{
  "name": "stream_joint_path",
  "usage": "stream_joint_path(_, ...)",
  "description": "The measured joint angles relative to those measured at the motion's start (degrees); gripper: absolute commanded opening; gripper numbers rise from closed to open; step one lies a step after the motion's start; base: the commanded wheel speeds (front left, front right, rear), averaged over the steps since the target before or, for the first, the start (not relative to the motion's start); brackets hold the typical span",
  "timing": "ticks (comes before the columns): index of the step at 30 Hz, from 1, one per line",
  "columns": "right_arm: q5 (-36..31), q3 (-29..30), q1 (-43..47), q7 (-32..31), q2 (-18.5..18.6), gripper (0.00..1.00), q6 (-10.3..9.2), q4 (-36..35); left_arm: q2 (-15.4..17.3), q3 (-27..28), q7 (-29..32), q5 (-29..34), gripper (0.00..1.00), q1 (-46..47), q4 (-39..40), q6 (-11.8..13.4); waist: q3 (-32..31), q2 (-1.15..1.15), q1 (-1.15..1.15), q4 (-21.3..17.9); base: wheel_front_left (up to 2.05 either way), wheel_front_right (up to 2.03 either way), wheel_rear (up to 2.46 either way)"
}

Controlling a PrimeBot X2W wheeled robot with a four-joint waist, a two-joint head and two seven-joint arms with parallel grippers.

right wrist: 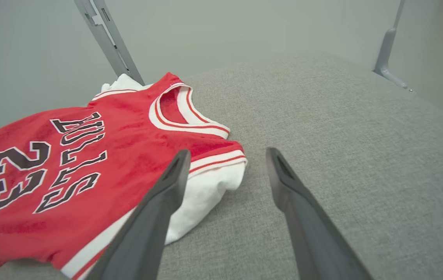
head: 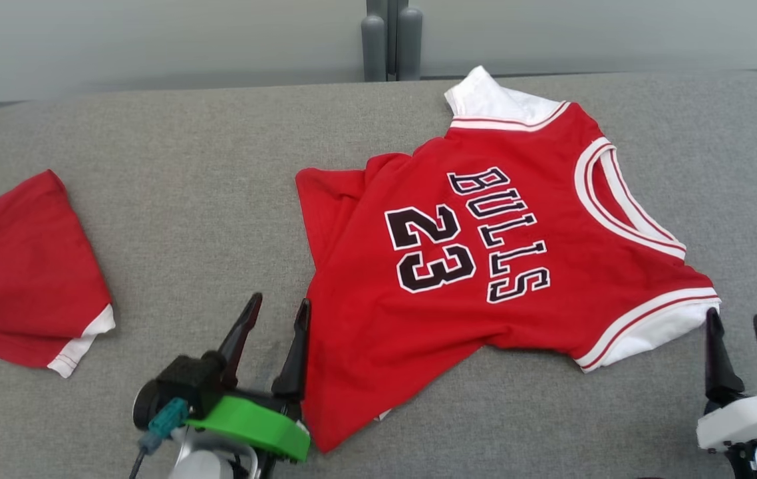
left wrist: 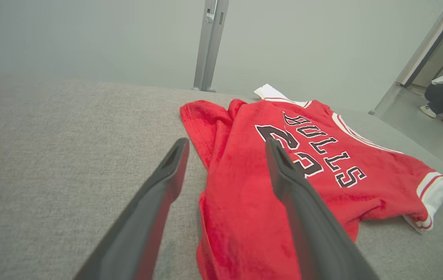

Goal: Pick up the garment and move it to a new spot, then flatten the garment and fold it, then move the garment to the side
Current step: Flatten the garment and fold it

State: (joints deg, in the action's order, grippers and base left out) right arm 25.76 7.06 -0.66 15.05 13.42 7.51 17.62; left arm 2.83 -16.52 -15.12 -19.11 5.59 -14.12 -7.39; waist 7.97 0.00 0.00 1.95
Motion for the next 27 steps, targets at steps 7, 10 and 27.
stream_joint_path(7,-3.31,-3.55,-5.45,0.01,-2.36,1.00,0.02,-2.47,-0.07,1.81,0.00,0.44,1.00,10.63,-5.08,0.00,5.07,0.00,0.00,-1.03,0.00,0.00,0.00)
stream_joint_path(10,-4.02,-4.64,-7.56,0.01,-3.30,1.00,0.02,-3.08,-0.04,2.11,0.00,-0.89,1.00,15.30,-9.62,0.00,7.40,0.00,0.00,-1.78,0.00,0.00,0.00)
stream_joint_path(27,-4.81,-7.09,-10.60,0.01,-5.78,1.00,0.01,-3.48,3.65,3.80,0.00,0.63,1.00,35.01,-34.78,1.18,15.26,0.00,0.00,-10.11,0.00,0.00,0.00)
